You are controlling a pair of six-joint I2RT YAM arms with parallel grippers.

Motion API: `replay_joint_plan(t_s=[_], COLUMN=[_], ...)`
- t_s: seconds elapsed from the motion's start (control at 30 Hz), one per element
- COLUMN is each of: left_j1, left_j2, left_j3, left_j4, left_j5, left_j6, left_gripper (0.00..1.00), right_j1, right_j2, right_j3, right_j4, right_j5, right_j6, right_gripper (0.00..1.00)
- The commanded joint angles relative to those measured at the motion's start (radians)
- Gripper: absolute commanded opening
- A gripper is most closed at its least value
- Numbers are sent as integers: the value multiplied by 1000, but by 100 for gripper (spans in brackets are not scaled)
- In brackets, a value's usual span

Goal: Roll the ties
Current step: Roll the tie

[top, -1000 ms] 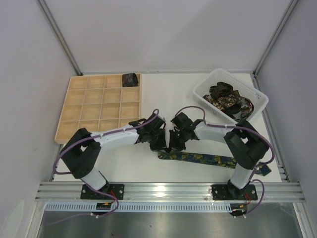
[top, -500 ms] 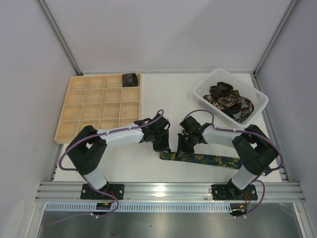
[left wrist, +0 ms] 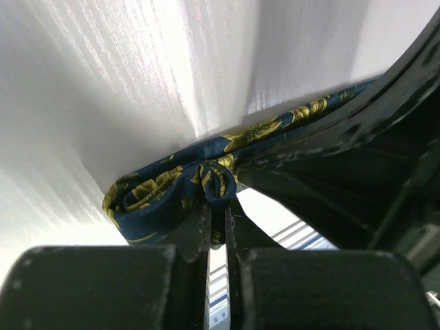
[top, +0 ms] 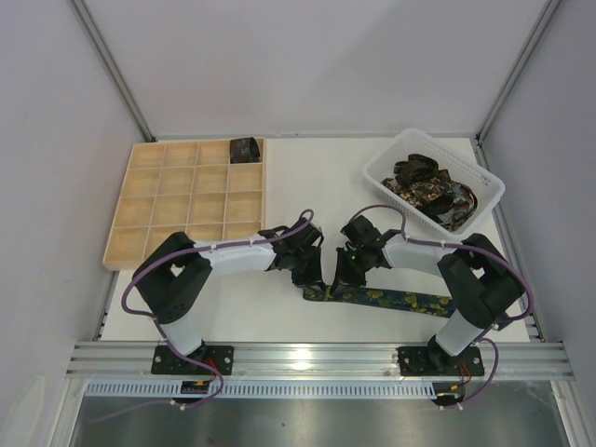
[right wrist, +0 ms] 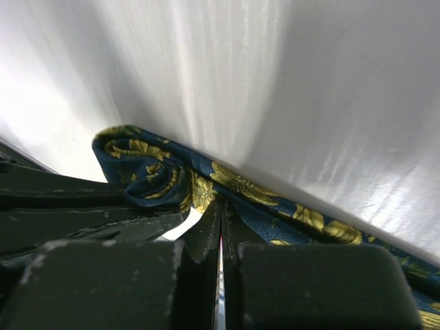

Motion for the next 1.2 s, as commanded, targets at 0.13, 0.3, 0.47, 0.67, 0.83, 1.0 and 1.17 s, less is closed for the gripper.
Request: replay_joint_plan(t_s=[0.13, 0.3, 0.47, 0.67, 0.83, 1.0, 1.17], left_j1=[-12, -12, -12, -12, -12, -12, -12], left_j2=[-42, -51, -90, -96, -85, -83, -87], left_j3=[-101, -158, -195, -210, -201, -204, -204], left_j4=[106, 150, 178, 199, 200, 210, 210], left_j5=[5, 25, 22, 23, 32, 37, 42], left_j6=[20, 22, 36, 57, 72, 74, 80], left_gripper=[25, 39, 55, 59, 61, 63, 64], right_j1=[-80, -92, -98, -89, -86, -72, -51], right_j2=[-45, 5, 45, 71, 76, 94, 116], right_j3=[83, 175, 213, 206, 176, 155, 133], right_j4=[-51, -118, -106, -97, -86, -71, -49], right_j5=[-63, -80, -174, -287, -341, -379, -387], right_j6=[-26, -74, -53, -49, -63, -60, -57], right_gripper=[0, 0, 1, 1, 0, 0, 0])
